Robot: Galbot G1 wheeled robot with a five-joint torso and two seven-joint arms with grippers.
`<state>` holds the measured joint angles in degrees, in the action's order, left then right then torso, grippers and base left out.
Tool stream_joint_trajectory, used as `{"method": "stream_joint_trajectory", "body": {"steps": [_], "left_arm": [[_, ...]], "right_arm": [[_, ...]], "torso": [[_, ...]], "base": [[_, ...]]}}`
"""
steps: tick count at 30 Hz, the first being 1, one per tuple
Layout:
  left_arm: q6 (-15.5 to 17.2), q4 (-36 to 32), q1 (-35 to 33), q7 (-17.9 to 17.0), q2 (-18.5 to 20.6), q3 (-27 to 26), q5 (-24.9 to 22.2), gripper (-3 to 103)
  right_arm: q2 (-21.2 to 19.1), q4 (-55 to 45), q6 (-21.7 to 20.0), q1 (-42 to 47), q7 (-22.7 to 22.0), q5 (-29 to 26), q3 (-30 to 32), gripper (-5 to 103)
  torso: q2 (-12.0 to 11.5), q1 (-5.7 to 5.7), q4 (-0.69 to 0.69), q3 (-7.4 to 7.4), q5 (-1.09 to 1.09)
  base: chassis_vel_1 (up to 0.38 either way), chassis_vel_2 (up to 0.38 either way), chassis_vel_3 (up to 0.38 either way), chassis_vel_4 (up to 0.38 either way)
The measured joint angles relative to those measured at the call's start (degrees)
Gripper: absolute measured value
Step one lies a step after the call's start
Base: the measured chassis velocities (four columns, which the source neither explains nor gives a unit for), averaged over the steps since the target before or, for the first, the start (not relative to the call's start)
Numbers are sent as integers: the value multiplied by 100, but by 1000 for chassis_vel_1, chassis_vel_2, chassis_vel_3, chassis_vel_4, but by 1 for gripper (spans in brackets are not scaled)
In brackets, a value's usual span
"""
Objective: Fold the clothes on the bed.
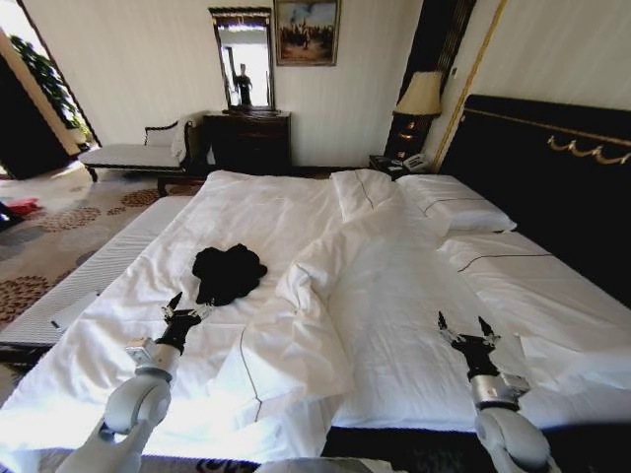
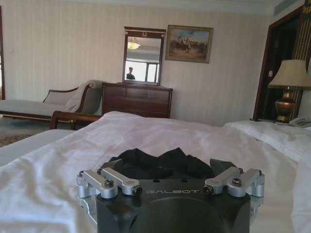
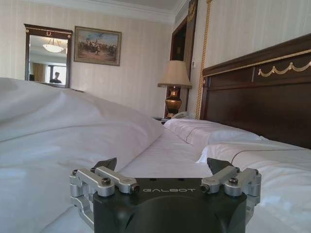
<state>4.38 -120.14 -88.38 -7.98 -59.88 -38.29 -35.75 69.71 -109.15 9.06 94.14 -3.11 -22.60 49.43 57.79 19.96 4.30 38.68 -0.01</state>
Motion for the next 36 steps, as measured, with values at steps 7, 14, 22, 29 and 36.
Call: {"method": "stream_joint_trajectory", "body": {"steps": [7,14,22,29,36], "left_arm": [[-3,-17,-8,3,-17,9,-1,100],[-3,-17,-4,3,-19,10,0,100],[-3,-3,16,2,-16,12,-3,100],[-3,-3,15,0,-13,11,-11,100],[-2,-16,25,-6,-1,11,-16,100]], "right_arm": [[12,0,4,5,0,0,1,100],[11,0,6,10,-2,-1,6,100],[16,1,7,2,-9,-2,6,100],[12,3,7,-5,-19,-1,2,100],[45,3,7,1,-29,18,-6,100]], "torso": [[0,0,1,0,1],[0,0,1,0,1],[0,-1,1,0,0],[1,-1,1,-1,1],[0,0,0,0,1]], "base": [[117,106,-112,-109],[115,113,-109,-118],[128,133,-125,-125],[97,146,-91,-131],[48,222,-35,-222]]}}
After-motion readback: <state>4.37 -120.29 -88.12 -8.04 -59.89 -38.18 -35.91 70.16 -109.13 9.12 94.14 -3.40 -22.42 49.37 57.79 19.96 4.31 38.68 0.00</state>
